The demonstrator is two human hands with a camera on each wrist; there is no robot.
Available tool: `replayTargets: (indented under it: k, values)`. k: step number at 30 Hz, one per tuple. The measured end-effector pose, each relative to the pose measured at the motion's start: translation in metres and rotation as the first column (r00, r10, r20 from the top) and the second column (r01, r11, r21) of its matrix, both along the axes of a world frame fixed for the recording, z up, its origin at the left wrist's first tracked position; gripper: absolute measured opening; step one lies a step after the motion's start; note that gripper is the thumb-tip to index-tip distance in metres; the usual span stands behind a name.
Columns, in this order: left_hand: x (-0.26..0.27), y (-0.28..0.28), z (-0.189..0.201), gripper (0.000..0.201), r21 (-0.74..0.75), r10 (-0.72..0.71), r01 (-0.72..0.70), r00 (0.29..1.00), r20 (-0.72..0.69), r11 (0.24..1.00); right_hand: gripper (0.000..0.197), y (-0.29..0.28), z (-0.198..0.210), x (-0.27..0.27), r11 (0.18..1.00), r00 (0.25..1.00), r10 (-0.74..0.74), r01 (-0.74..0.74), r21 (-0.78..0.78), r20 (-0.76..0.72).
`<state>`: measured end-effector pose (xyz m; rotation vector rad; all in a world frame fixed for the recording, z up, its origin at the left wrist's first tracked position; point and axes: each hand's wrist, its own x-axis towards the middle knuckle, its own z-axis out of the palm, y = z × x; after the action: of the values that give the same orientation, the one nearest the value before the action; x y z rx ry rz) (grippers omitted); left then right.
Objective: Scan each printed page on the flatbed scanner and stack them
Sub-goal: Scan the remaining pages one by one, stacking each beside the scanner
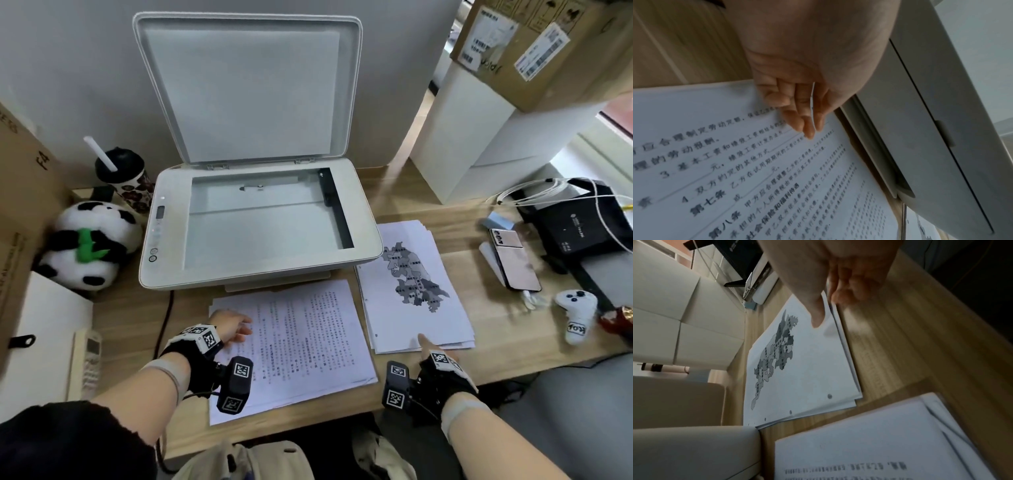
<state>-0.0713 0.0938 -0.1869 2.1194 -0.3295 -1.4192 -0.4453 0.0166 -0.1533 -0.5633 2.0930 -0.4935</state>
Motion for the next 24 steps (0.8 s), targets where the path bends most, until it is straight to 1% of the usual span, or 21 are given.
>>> replayTargets:
  k: [1, 2, 3, 4, 5, 7, 10, 13, 16, 19, 20, 22, 24]
  values:
    - [0.000, 0.000, 0.001, 0.023, -0.003, 0.001, -0.001, 1.000, 0.010, 1.000, 0.052, 0.000, -0.001, -0.001, 1.000, 0.999, -0.018, 0.017, 0.015, 0.028]
    - [0.000, 0.001, 0.001, 0.023, -0.007, 0.004, -0.004, 1.000, 0.020, 1.000, 0.055, -0.002, -0.003, 0.001, 0.999, 0.999, 0.017, -0.018, 0.031, 0.041]
    - [0.001, 0.002, 0.001, 0.024, -0.009, 0.008, -0.008, 1.000, 0.027, 1.000, 0.054, -0.004, -0.001, 0.007, 0.996, 0.996, 0.085, -0.085, 0.022, 0.033]
    - [0.002, 0.003, 0.001, 0.026, -0.011, 0.021, -0.020, 0.999, 0.033, 1.000, 0.049, -0.008, -0.002, 0.013, 0.993, 0.993, 0.121, -0.121, -0.006, 0.000]
    - [0.003, 0.004, 0.000, 0.027, -0.008, 0.030, -0.030, 0.999, 0.037, 1.000, 0.044, -0.013, -0.005, 0.021, 0.992, 0.993, 0.121, -0.121, -0.042, -0.013]
    - [0.007, 0.007, -0.002, 0.026, 0.005, 0.052, -0.053, 0.998, 0.037, 0.999, 0.036, -0.021, -0.007, 0.040, 0.971, 0.978, 0.207, -0.205, -0.119, 0.002]
    - [0.017, 0.014, -0.004, 0.023, -0.003, 0.134, -0.134, 0.990, 0.036, 0.991, 0.021, -0.029, -0.009, 0.071, 0.917, 0.924, 0.379, -0.368, -0.153, 0.051]
    - [0.025, 0.020, -0.006, 0.026, -0.016, 0.227, -0.227, 0.973, 0.040, 0.974, 0.025, -0.033, -0.008, 0.094, 0.853, 0.862, 0.506, -0.494, -0.167, 0.036]
    - [0.035, 0.026, -0.009, 0.027, -0.041, 0.334, -0.333, 0.942, 0.020, 0.942, 0.032, -0.034, -0.003, 0.109, 0.762, 0.765, 0.641, -0.644, -0.071, -0.062]
    - [0.042, 0.033, -0.016, 0.029, -0.014, 0.355, -0.356, 0.934, -0.031, 0.934, 0.031, -0.035, -0.004, 0.117, 0.669, 0.663, 0.740, -0.743, 0.023, -0.117]
    - [0.042, 0.035, -0.017, 0.031, -0.014, 0.351, -0.352, 0.936, -0.039, 0.936, 0.031, -0.034, -0.003, 0.119, 0.651, 0.641, 0.756, -0.758, 0.042, -0.132]
    - [0.041, 0.038, -0.020, 0.033, -0.019, 0.346, -0.348, 0.936, -0.063, 0.937, 0.032, -0.032, -0.004, 0.121, 0.640, 0.628, 0.764, -0.767, 0.050, -0.150]
    - [0.039, 0.039, -0.021, 0.026, -0.022, 0.328, -0.330, 0.942, -0.074, 0.944, 0.033, -0.030, -0.001, 0.123, 0.643, 0.628, 0.758, -0.765, 0.040, -0.176]
